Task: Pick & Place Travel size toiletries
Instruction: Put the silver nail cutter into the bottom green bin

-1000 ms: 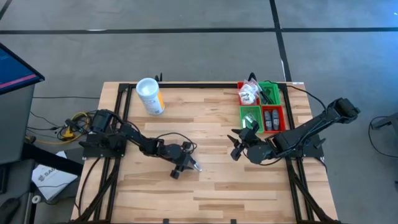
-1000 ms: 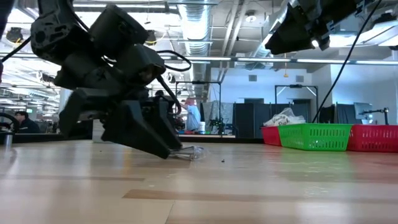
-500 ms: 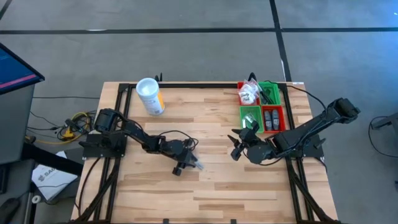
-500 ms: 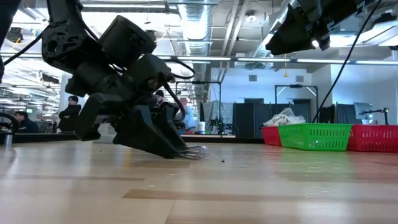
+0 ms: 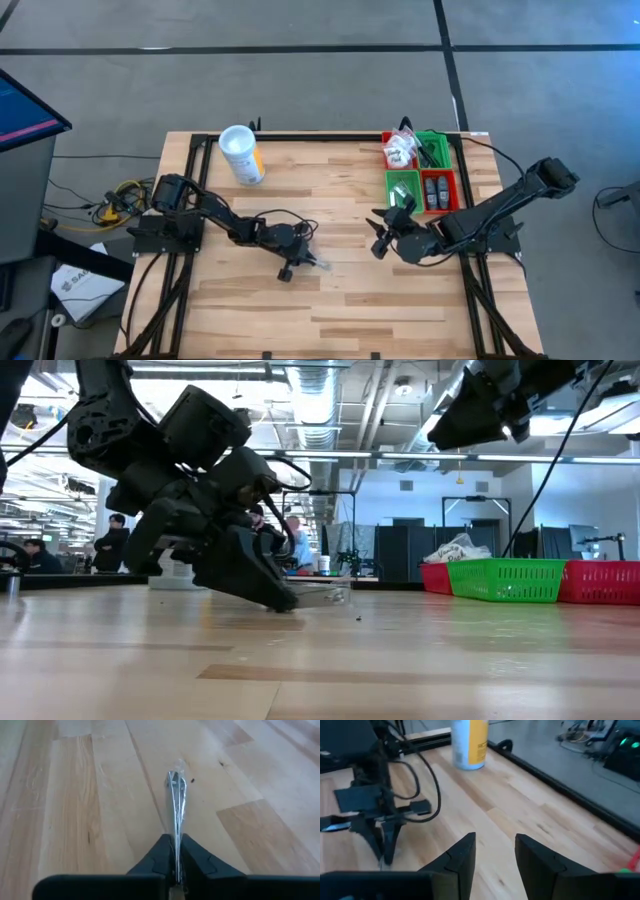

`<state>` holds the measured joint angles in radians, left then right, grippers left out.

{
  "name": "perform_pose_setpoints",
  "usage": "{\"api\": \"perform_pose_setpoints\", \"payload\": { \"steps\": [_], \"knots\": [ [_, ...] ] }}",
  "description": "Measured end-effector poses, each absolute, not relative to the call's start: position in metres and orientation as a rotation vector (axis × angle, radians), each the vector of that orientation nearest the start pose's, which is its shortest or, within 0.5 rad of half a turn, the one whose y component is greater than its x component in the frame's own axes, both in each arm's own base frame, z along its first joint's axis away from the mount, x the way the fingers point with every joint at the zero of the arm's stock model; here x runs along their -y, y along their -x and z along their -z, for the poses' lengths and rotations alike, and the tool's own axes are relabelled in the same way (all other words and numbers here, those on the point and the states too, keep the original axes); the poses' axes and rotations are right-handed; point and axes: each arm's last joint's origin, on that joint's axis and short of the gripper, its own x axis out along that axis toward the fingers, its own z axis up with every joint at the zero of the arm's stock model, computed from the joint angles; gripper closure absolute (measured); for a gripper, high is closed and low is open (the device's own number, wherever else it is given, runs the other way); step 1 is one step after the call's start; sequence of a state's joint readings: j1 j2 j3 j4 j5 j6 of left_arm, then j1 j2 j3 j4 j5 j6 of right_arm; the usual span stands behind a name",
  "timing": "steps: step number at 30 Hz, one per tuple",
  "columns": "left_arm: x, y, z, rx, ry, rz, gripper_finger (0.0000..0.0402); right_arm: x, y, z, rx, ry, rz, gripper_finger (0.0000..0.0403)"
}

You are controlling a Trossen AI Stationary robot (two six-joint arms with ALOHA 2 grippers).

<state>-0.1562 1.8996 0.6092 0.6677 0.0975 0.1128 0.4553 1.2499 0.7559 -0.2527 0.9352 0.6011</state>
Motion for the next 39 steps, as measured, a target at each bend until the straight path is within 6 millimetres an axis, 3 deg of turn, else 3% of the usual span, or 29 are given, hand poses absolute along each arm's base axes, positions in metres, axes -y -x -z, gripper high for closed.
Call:
{"api": "perform_pose_setpoints", "payload": {
  "steps": [5, 13, 21, 32, 39],
  "knots": [
    [0.05, -0.309, -0.088, -0.575, -0.119, 0.232, 0.0394, -0.09, -0.234, -0.226, -0.454, -0.055, 0.552, 0.0275],
    [0.048, -0.313, -0.122, -0.447, -0.112, 0.127, 0.0394, -0.095, -0.254, -0.217, -0.453, 0.019, 0.476, 0.0275],
    [0.04, -0.314, -0.155, -0.321, -0.102, 0.041, 0.0393, -0.092, -0.257, -0.22, -0.443, -0.016, 0.436, 0.0275],
    [0.021, -0.315, -0.169, -0.249, -0.066, -0.021, 0.0393, -0.098, -0.262, -0.228, -0.387, -0.013, 0.324, 0.0275],
    [0.023, -0.322, -0.181, -0.208, -0.059, 0.02, 0.0393, -0.098, -0.263, -0.228, -0.381, -0.006, 0.32, 0.0275]
  ]
}}
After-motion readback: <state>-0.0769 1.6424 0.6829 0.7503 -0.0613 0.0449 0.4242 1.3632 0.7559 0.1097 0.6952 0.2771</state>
